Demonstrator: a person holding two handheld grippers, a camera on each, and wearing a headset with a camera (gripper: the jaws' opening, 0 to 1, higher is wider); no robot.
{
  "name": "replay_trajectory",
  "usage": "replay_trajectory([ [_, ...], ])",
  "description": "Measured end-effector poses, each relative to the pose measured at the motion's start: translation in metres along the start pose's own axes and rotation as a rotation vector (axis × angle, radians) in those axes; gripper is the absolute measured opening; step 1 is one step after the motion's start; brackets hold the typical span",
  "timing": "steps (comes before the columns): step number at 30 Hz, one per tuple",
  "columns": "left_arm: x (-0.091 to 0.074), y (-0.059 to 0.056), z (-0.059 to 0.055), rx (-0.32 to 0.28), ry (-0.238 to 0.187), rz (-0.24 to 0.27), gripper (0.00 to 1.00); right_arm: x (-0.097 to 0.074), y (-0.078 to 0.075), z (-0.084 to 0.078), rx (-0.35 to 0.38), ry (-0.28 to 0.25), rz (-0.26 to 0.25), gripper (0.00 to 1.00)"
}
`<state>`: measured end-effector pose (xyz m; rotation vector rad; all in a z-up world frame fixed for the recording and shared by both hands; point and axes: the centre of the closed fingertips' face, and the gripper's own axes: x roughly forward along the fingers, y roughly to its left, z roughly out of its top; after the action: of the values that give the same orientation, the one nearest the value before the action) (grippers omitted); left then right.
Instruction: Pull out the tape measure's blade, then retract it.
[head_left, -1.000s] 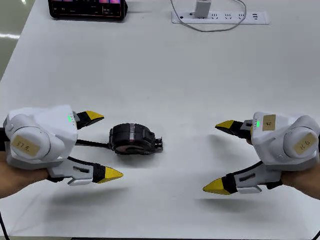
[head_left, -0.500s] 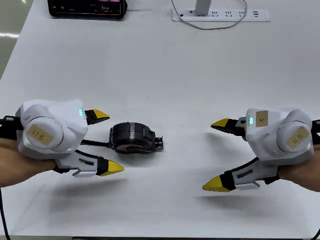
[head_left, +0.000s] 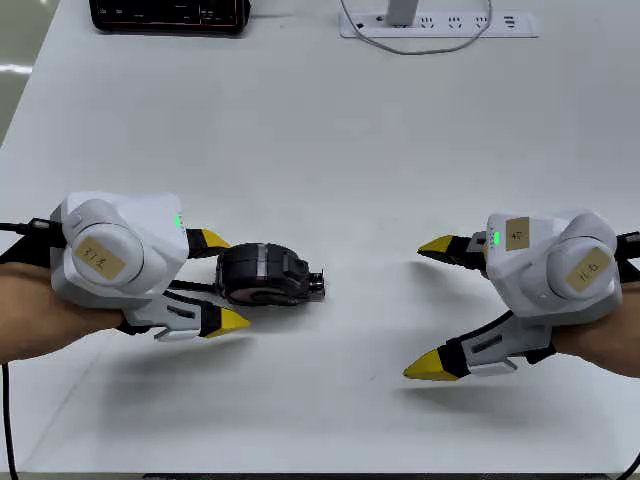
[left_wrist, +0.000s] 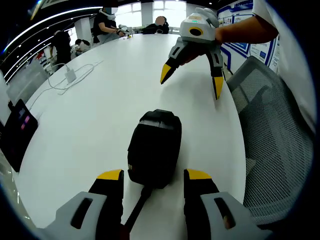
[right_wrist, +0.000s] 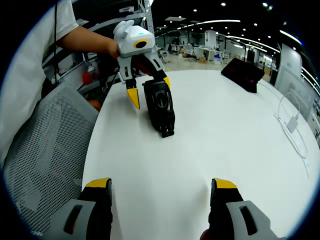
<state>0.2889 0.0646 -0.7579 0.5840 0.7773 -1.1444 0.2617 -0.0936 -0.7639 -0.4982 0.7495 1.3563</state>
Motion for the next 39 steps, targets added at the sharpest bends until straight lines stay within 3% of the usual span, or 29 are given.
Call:
replay_trajectory([
  [13,0.006,0.001,0.001,0.03,0.01,-0.017,0.31,0.003,0.002,0.001,0.002,-0.005,0.008,0.78],
  [30,0.007,0.002,0.001,0.048,0.023,-0.034,0.27,0.006,0.001,0.003,0.0,-0.013,0.012,0.75],
  [39,0.007,0.003,0.0,0.07,0.036,-0.039,0.26,0.015,-0.007,0.018,0.005,-0.053,0.005,0.71],
])
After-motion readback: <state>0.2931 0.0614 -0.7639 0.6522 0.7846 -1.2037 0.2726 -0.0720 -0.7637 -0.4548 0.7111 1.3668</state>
